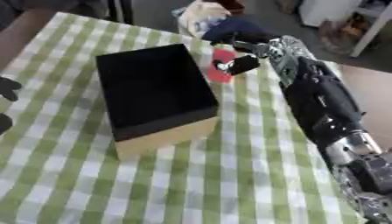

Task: Pick up objects on the table and place them in the box.

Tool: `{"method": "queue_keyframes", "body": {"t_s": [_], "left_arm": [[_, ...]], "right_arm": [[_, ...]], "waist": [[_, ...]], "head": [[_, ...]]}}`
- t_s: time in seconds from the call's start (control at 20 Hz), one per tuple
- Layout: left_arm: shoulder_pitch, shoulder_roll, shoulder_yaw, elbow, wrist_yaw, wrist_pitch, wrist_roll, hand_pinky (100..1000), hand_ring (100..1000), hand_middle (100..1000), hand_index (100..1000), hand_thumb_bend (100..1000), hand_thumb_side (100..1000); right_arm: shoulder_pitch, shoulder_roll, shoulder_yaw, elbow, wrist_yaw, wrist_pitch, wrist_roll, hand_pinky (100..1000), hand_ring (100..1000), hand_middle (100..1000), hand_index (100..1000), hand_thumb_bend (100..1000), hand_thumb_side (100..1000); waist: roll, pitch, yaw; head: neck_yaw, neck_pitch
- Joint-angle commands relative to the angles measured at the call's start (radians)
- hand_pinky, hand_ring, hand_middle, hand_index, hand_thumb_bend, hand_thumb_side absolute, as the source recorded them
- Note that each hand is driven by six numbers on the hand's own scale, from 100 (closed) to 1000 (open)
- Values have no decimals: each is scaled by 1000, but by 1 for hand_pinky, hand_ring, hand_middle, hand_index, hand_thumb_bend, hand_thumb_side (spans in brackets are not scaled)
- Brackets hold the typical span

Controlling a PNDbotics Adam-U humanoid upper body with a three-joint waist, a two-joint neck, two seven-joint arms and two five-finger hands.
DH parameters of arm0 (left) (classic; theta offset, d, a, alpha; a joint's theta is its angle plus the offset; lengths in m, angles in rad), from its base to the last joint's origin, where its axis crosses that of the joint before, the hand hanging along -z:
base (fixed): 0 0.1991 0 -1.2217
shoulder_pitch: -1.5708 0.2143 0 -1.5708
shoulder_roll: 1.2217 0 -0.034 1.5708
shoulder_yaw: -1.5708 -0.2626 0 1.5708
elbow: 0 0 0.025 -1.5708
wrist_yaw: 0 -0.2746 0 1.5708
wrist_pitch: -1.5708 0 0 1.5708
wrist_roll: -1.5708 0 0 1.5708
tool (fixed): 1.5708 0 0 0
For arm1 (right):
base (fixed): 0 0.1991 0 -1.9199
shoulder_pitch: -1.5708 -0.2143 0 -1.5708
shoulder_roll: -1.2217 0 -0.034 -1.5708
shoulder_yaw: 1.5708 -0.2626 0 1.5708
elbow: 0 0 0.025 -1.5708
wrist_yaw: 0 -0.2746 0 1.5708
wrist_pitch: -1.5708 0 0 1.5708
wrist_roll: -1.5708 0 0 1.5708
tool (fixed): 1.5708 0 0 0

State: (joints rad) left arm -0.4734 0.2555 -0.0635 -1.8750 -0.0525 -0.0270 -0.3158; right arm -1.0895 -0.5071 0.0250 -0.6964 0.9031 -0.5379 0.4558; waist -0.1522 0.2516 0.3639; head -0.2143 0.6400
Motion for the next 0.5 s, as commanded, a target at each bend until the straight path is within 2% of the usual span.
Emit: {"method": "queue_keyframes", "body": {"t_s": [0.05,0.5], "left_arm": [[-6,2,10,-10,-2,-2,-6,682,472,424,565,730,408],[0,1,14,-6,-3,-3,-10,683,471,424,567,729,409]], "right_arm": [[-18,-29,-2,-16,-26,-19,31,882,976,969,1000,100,752],[-31,-33,12,-65,-86,-49,95,882,979,976,1000,100,729]], "waist": [[13,-17,-3],[19,-28,-16]], "head": [[-4,-7],[-10,-4]]}}
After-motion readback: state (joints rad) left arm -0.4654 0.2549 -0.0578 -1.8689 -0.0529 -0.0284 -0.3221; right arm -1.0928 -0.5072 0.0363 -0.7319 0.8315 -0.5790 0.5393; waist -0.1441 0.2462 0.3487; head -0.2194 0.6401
